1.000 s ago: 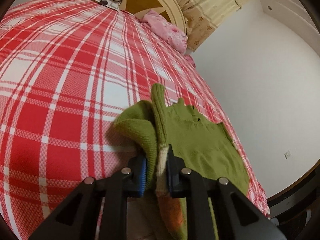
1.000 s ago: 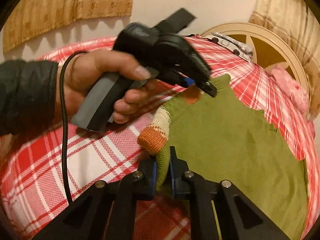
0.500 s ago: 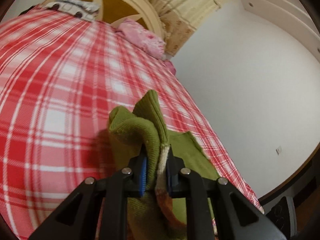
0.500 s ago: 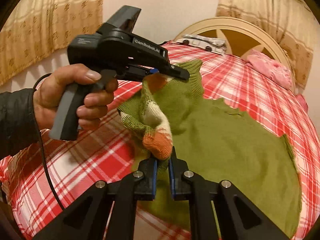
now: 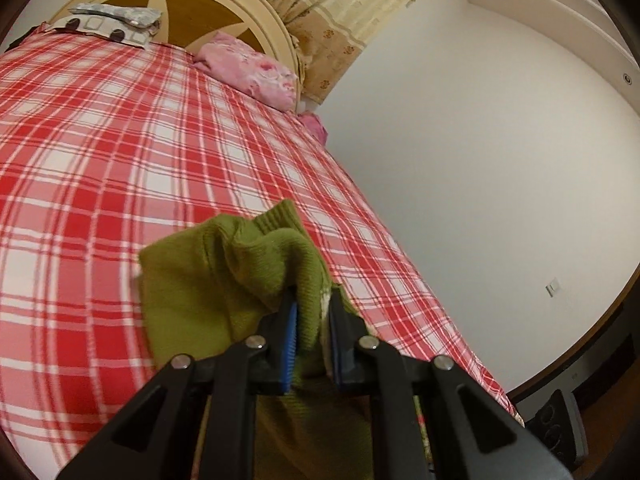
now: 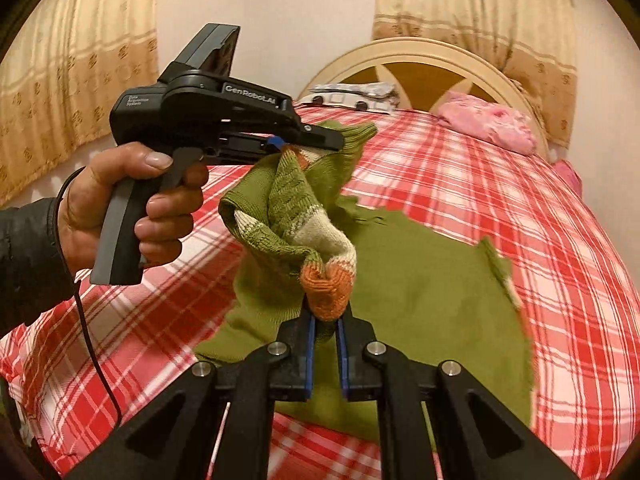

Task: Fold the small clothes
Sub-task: 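Lift the edge with both grippers, fold it over the other half, release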

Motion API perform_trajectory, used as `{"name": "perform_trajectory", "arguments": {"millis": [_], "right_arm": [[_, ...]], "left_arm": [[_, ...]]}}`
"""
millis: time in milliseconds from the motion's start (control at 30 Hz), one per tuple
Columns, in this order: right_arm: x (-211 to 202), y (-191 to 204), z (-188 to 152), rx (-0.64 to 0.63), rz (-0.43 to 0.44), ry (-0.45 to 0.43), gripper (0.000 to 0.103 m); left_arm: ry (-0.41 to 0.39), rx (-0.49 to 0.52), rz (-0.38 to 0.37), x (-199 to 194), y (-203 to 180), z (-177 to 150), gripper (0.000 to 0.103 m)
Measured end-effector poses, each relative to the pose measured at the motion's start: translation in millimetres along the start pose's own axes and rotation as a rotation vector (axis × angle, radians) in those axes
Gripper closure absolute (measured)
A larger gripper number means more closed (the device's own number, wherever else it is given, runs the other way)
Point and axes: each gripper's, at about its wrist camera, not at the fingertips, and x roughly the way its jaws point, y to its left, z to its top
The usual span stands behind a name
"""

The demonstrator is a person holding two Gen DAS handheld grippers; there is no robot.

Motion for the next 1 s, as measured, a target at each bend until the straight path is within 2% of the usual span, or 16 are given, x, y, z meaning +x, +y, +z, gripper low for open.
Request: {"name": "perform_trajectory", "arguments": {"millis": [433, 600, 767, 967, 1000], "right_arm": [[-22.6, -70.1, -29.7, 0.130, -0.043, 0.011, 0.095], [-26.6, -103.9, -48.6, 0.213, -0.060, 0.041, 0.095], [-20.0, -119.3, -66.0, 0.272, -0.029, 0.089, 0.095], [-18.3, -124.5, -80.3, 0.293, 0.000, 0.136, 0.094], [-20.2, -126.1, -82.3, 0.295, -0.002, 0.139, 0.094]], "left_arm": [[0.110, 0.015, -0.030, 85.5, -46.5, -6.1, 0.095], [0.161, 0.059, -0.004, 116.3, -66.9, -14.6, 0.095], [0.169, 0.118, 0.010, 119.4, -81.6, -23.6, 0.097], [0.116, 0.270, 0.058, 85.2, -104.1, -31.7, 0.097], [0.111, 0.300, 0.087, 75.8, -105.4, -36.2, 0.097]]}}
